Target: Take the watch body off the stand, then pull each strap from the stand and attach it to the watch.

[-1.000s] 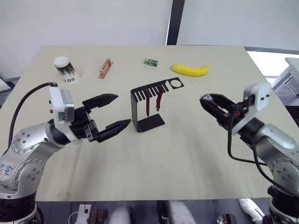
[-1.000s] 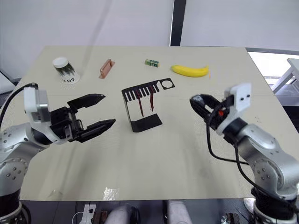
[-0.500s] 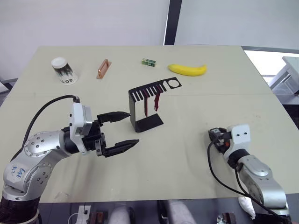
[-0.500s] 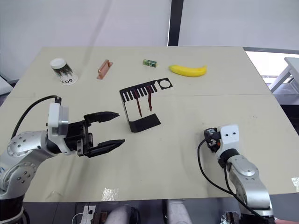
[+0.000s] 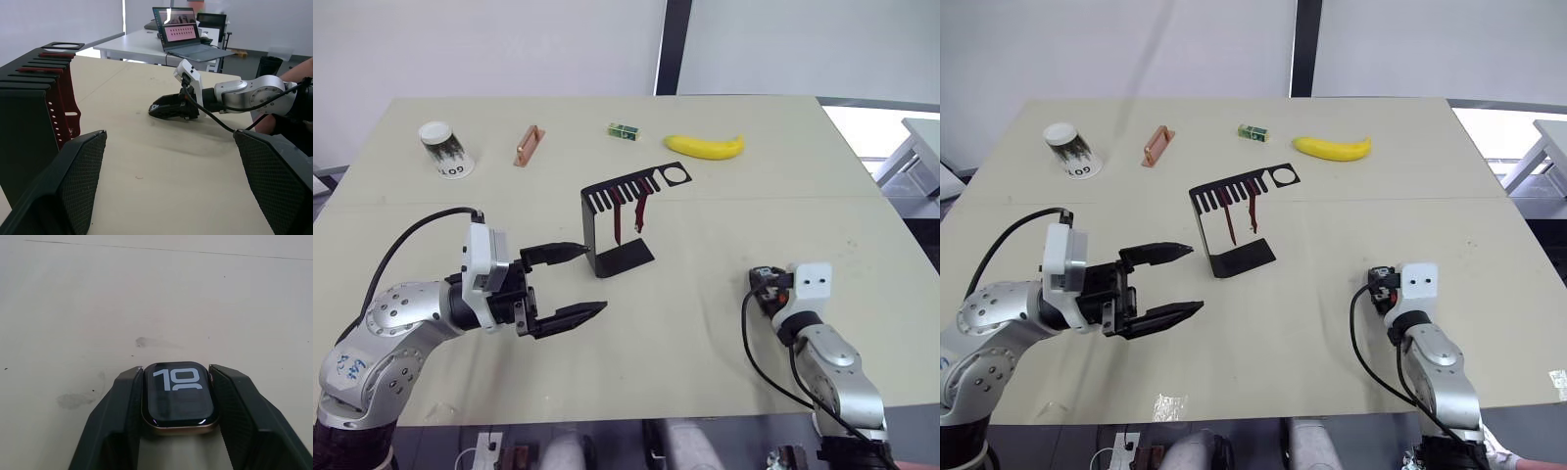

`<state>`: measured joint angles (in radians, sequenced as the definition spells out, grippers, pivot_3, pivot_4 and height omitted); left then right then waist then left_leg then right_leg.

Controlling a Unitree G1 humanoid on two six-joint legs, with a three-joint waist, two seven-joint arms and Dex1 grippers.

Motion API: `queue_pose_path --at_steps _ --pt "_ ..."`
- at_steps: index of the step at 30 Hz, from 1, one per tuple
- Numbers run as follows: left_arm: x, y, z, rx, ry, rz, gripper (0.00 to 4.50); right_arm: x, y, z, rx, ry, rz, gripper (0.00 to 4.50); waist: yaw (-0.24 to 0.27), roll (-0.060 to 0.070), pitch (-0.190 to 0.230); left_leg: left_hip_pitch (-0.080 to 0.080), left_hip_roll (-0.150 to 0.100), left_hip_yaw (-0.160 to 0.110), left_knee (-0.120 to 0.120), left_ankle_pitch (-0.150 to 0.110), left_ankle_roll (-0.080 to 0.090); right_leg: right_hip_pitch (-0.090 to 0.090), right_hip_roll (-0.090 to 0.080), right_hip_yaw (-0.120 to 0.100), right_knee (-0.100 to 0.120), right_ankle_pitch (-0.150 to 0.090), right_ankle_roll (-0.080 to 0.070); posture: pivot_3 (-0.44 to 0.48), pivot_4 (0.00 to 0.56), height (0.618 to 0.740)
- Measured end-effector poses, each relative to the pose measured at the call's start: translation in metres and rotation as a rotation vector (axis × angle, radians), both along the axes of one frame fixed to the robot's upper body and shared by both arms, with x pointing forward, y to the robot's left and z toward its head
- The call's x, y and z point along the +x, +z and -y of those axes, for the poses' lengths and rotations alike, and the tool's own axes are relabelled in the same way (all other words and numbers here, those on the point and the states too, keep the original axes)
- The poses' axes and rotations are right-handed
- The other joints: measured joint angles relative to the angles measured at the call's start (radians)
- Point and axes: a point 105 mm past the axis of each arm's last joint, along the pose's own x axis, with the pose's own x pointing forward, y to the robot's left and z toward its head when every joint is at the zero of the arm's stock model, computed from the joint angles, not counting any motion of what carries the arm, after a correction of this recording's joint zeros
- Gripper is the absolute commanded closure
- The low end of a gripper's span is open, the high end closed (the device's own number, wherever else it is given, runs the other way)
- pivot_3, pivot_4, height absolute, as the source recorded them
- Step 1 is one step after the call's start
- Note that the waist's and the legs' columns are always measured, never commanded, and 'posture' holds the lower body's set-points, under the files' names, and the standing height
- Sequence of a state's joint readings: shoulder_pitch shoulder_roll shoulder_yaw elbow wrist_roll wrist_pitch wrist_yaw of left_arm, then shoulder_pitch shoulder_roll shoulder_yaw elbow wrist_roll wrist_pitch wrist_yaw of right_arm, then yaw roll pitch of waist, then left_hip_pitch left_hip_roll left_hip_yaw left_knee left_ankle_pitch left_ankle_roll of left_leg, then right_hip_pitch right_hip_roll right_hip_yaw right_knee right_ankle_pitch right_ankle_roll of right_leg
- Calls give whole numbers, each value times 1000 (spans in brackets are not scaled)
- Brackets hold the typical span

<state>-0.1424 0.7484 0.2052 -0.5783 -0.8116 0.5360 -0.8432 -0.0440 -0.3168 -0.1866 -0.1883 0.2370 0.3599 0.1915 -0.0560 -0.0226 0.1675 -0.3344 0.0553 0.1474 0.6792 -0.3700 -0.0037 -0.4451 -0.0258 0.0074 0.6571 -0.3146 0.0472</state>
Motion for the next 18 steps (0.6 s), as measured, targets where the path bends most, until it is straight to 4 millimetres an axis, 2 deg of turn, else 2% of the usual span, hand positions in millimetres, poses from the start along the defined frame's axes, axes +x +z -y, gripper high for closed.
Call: queue_pose_path --at_steps 2,7,11,14,18 --pt "0 -1 -1 8 5 -2 0 -1 0 4 7 -10 -4 27 0 0 0 0 0 0 0 0 0 0 0 0 0 0 0 0 150 738" --pt "0 -8 -4 28 22 -22 0 -8 4 5 -9 34 -3 27 1 0 0 0 0 0 0 0 0 0 0 0 0 0 0 0 150 738" --pt "-1 -14 -14 54 65 -26 0 -18 34 9 -34 136 65 27 1 1 0 0 0 0 0 0 0 0 0 0 0 0 0 0 150 738" --pt "-1 -23 -29 77 132 -43 0 -33 57 7 -45 272 90 27 2 1 0 0 0 -1 -1 0 0 0 0 0 0 0 0 0 150 738" --pt "0 -38 -62 94 289 -60 0 -55 60 25 -219 402 12 27 6 0 0 0 -1 0 -1 -1 2 1 -1 0 -3 0 0 0 150 738"
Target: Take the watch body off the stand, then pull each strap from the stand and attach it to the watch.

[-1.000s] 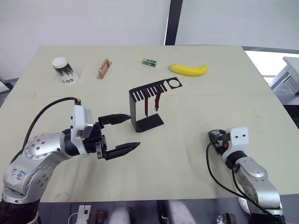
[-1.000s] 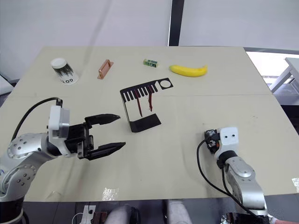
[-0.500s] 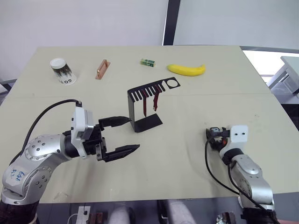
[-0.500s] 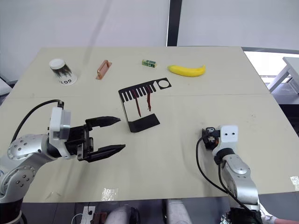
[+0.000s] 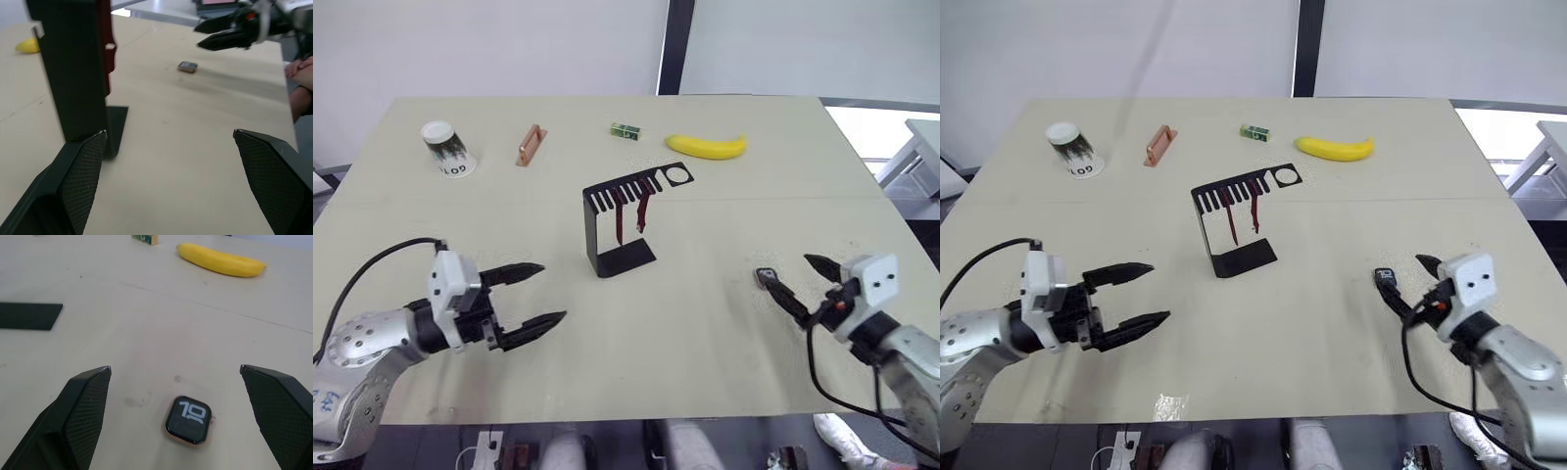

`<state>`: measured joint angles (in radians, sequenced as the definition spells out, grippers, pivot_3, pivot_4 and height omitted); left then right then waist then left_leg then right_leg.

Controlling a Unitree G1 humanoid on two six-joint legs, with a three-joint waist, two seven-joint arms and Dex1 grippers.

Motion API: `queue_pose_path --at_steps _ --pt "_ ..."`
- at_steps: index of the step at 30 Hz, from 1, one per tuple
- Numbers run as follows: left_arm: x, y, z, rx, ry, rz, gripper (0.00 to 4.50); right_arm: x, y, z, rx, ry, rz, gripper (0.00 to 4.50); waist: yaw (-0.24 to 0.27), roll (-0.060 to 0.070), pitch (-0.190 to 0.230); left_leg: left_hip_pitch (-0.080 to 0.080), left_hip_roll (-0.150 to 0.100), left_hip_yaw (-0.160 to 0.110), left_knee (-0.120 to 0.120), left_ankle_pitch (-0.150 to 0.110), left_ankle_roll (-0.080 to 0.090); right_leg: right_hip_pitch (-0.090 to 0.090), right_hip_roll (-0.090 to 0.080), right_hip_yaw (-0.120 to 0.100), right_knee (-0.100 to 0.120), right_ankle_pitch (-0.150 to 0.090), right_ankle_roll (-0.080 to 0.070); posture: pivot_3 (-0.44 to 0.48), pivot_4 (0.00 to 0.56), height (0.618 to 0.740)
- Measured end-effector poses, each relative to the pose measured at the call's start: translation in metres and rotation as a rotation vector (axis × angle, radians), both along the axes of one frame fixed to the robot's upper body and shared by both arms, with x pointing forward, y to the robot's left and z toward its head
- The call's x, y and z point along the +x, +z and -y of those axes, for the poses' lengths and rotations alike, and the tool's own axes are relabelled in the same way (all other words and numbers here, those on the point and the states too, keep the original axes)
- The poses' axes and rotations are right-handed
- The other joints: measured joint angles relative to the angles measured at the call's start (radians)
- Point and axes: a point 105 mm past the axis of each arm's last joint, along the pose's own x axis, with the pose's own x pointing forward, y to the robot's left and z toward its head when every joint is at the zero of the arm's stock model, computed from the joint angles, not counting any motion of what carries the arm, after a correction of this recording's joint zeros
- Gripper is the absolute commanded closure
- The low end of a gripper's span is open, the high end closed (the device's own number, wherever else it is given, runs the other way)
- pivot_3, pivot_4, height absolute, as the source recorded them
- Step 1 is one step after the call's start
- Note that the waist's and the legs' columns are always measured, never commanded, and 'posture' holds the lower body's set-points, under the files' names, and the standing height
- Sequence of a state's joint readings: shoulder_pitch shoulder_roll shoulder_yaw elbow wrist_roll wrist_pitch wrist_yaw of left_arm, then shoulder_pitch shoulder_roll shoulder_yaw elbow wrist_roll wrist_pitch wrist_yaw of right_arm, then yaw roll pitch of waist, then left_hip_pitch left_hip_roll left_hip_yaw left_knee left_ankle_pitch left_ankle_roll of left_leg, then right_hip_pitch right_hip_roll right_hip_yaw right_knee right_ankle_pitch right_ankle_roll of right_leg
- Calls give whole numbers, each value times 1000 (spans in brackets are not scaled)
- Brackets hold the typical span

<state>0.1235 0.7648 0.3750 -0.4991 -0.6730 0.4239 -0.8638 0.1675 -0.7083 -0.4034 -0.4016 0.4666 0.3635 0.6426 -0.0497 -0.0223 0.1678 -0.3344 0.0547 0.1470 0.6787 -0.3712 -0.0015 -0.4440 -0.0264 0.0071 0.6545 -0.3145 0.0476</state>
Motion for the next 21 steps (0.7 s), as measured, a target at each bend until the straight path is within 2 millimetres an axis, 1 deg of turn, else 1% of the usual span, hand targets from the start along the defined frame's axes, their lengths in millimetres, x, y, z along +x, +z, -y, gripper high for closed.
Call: queue_pose_path --at_steps 4,5,7,9,12,14,16,17,18,21 --pt "0 -16 -34 50 174 30 0 -7 0 43 -146 9 -19 27 5 -1 -1 1 0 1 1 -1 2 1 0 0 -2 0 0 0 150 738" --pt "-1 -24 -50 87 245 40 0 -10 -4 60 -186 7 -46 27 7 -1 0 1 0 1 0 -1 2 1 1 0 -2 0 0 0 150 738" --pt "-4 -35 -70 131 339 40 0 -13 -11 87 -219 -35 -76 27 9 -2 0 1 0 1 0 -1 2 1 1 0 -2 0 0 0 150 738" --pt "-6 -38 -78 142 386 54 0 -15 -19 110 -246 -89 -93 27 11 -2 0 1 0 2 1 -1 3 2 1 1 -3 0 0 0 150 738" --pt "-10 -41 -80 140 414 68 0 -17 -27 134 -275 -137 -109 27 13 -2 0 1 0 3 1 -2 3 2 0 2 -2 0 0 0 150 738" --pt "-10 -38 -76 136 411 92 0 -12 -25 140 -252 -155 -89 27 13 -2 0 1 0 3 2 -2 3 2 0 2 -2 0 0 0 150 738" --pt "-6 -29 -63 129 390 140 0 -6 -19 135 -215 -128 -67 27 14 -1 0 1 0 3 2 -1 3 2 0 2 -1 0 1 0 150 738" --pt "-3 -23 -54 111 385 168 0 -3 -17 129 -203 -95 -64 27 15 -1 -1 1 0 3 2 -1 3 2 0 2 -1 1 1 0 150 738" --pt "-1 -18 -44 94 380 182 0 1 -16 118 -196 -46 -61 27 16 -1 -1 1 1 3 2 -2 3 2 0 2 -1 1 1 0 150 738" --pt "-2 -16 -22 60 364 167 0 7 -18 94 -151 39 -40 27 15 0 -1 2 1 3 1 -2 2 2 0 2 -1 1 1 0 150 738"
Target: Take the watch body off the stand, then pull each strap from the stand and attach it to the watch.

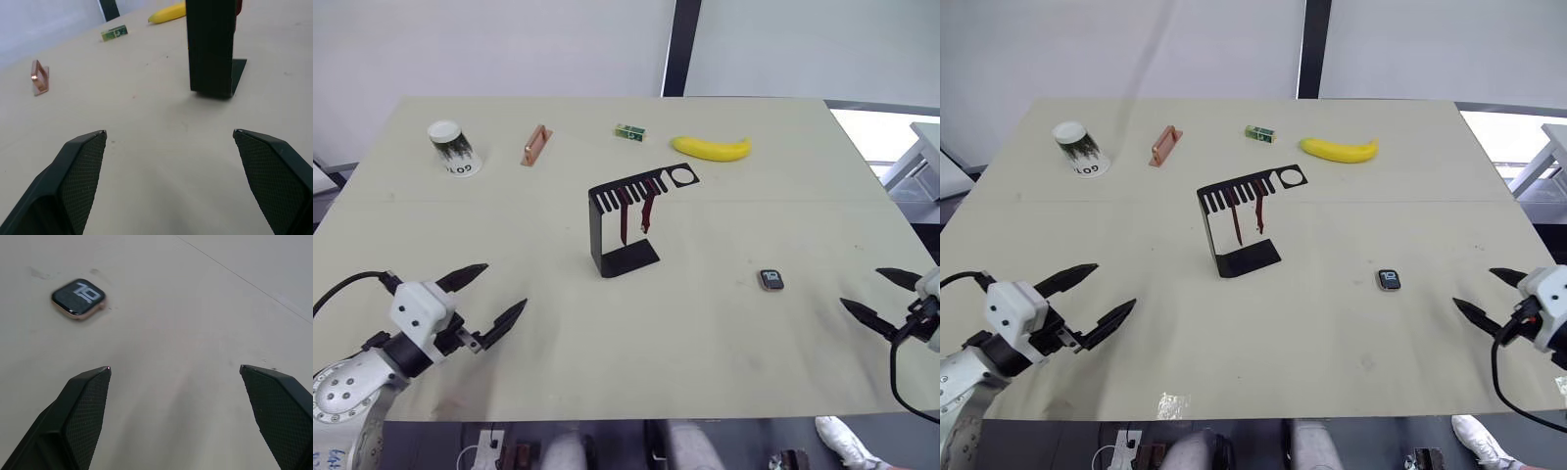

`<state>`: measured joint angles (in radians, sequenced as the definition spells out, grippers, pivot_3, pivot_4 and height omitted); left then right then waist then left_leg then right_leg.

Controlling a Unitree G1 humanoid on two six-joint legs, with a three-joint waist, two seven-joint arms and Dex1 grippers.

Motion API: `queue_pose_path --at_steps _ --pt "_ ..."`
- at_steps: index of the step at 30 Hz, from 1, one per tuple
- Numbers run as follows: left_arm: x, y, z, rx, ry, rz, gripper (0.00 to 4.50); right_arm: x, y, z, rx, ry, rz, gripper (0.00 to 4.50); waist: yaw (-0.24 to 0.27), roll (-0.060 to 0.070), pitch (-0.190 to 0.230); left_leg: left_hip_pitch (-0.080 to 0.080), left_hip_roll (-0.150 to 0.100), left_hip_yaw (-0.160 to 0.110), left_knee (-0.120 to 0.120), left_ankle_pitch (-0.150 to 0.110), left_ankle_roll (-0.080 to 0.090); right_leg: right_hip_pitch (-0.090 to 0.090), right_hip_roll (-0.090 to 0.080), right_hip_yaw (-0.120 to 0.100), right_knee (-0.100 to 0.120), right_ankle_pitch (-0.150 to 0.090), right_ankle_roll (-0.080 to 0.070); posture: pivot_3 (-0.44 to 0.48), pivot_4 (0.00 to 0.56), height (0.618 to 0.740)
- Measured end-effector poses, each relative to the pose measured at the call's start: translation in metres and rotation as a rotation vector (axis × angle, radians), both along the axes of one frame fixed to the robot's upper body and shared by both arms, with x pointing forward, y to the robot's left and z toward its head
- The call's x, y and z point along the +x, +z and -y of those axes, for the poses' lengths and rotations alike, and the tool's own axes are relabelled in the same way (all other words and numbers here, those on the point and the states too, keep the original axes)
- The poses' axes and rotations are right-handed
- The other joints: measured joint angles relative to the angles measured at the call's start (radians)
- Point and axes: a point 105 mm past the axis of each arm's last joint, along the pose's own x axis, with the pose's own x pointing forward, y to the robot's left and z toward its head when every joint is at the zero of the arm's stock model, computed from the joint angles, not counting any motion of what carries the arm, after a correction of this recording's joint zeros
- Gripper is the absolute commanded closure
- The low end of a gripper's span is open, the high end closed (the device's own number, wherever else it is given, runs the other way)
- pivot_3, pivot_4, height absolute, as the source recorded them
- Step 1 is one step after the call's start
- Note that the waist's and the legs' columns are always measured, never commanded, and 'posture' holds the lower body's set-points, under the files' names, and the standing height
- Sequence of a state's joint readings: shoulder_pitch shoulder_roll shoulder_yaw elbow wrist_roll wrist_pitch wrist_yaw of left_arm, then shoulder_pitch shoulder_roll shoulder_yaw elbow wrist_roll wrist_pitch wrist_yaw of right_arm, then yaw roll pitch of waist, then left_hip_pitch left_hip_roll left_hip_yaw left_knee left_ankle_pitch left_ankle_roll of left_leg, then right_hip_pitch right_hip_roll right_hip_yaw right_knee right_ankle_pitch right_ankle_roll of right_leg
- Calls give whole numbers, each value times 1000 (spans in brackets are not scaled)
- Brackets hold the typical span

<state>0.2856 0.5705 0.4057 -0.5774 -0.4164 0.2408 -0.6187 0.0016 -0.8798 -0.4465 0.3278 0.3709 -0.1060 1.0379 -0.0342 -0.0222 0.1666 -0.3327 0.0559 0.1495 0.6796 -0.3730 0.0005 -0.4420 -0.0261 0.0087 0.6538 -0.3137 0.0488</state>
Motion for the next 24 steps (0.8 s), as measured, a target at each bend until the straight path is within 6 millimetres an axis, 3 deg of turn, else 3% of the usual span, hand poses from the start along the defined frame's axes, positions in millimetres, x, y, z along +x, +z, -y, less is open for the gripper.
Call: queue_pose_path --at_steps 6,12,18,24 --pt "1 1 62 -149 -32 6 0 5 20 -62 125 244 107 27 8 1 0 0 0 -1 2 0 0 1 0 0 1 0 1 0 150 738" --pt "20 -2 97 -208 67 24 0 2 35 -103 186 422 161 27 9 2 0 1 -1 -2 2 0 0 3 0 0 1 1 1 0 150 738" --pt "47 -15 112 -215 242 29 0 -1 38 -122 232 486 141 27 10 1 0 2 -1 -2 2 0 0 3 0 0 1 1 1 0 150 738" --pt "58 -23 122 -230 288 23 0 -6 40 -129 245 499 122 27 10 1 0 3 -1 -2 3 0 0 3 0 0 2 1 1 0 150 738"
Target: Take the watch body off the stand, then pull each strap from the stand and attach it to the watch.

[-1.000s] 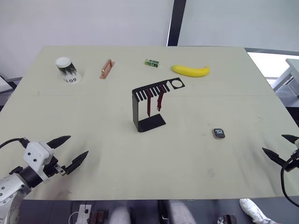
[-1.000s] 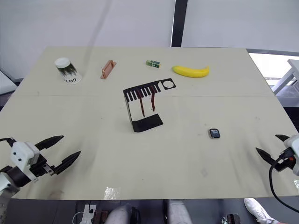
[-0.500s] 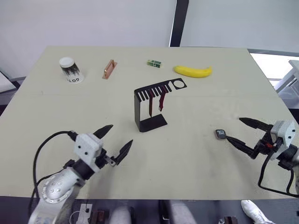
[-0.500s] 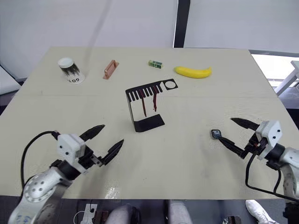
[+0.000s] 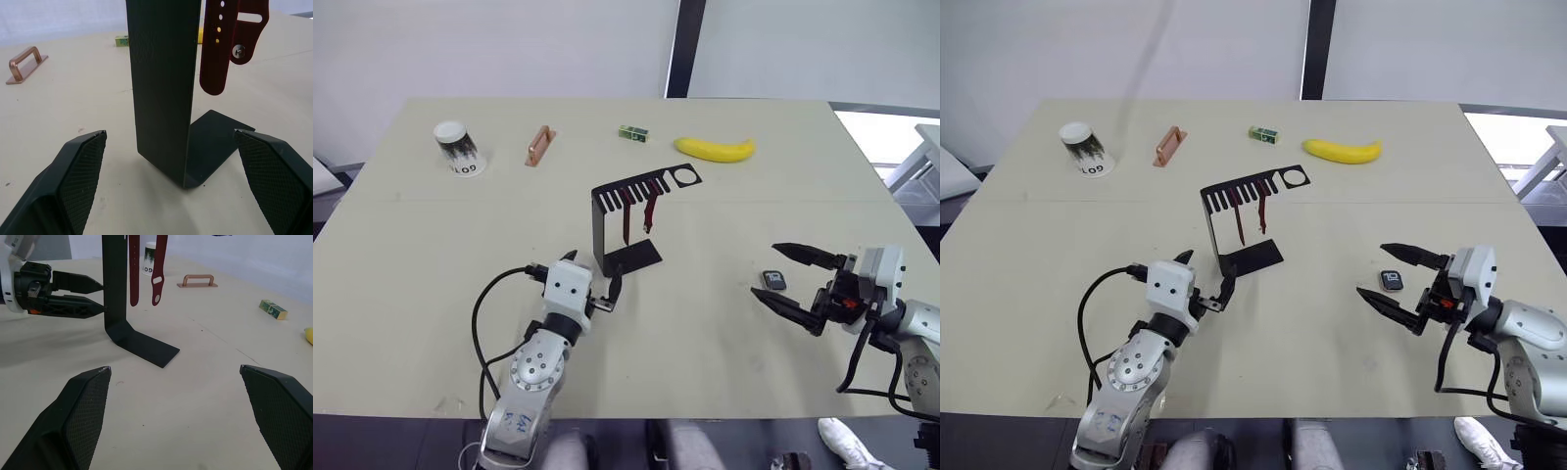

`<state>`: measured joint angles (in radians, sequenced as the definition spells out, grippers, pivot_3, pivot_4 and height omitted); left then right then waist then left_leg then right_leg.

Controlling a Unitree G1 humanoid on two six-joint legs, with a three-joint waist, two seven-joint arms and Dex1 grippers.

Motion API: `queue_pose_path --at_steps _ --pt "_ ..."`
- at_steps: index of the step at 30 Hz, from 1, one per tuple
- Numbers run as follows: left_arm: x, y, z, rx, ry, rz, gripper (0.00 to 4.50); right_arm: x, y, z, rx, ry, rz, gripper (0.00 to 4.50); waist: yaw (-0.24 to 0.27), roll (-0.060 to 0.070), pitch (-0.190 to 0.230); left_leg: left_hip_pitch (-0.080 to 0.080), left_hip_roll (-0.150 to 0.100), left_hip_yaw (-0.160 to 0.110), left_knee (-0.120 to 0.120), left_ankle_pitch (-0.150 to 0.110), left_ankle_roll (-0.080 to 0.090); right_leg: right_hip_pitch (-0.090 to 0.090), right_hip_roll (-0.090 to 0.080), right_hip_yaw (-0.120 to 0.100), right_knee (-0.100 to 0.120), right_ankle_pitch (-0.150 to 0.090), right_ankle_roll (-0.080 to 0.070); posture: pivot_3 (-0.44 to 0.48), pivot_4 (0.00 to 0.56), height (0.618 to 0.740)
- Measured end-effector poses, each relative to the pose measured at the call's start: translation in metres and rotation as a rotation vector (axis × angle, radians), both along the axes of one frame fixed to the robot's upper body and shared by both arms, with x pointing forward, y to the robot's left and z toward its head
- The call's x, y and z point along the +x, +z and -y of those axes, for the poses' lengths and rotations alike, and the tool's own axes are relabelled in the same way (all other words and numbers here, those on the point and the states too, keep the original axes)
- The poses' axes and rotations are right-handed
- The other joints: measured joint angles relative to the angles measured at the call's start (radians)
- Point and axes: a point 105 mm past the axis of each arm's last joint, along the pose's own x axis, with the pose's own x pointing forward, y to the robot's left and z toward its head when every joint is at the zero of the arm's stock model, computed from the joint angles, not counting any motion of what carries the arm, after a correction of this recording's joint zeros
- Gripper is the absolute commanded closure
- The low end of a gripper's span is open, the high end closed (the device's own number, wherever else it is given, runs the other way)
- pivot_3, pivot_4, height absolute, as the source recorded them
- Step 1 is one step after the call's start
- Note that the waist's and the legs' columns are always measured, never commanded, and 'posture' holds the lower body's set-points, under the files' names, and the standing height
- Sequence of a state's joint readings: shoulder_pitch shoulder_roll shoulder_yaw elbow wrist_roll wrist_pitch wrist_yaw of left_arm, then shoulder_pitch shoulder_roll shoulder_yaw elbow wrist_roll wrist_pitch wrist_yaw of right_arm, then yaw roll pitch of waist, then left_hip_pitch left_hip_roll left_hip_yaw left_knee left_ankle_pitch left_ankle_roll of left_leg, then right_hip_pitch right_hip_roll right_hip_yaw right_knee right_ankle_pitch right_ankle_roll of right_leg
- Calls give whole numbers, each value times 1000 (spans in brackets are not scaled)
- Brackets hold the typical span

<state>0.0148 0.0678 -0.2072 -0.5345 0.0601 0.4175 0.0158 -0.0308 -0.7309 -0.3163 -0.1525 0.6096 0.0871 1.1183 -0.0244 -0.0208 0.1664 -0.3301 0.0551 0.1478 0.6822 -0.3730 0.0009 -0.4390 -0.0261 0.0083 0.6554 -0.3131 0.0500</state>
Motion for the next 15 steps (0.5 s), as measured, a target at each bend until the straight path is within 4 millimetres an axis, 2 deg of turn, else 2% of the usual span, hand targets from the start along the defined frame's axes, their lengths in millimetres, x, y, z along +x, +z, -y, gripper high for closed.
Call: queue_pose_path --at_steps 12,15 --pt "14 3 -5 -58 116 24 0 -6 -3 -3 2 2 -38 27 2 0 0 0 0 0 0 0 0 0 0 0 0 0 0 0 150 738" --pt "19 10 -4 -65 140 51 0 -6 -4 -2 2 -3 -42 27 3 0 0 0 0 0 0 0 0 0 0 0 0 0 0 0 150 738"
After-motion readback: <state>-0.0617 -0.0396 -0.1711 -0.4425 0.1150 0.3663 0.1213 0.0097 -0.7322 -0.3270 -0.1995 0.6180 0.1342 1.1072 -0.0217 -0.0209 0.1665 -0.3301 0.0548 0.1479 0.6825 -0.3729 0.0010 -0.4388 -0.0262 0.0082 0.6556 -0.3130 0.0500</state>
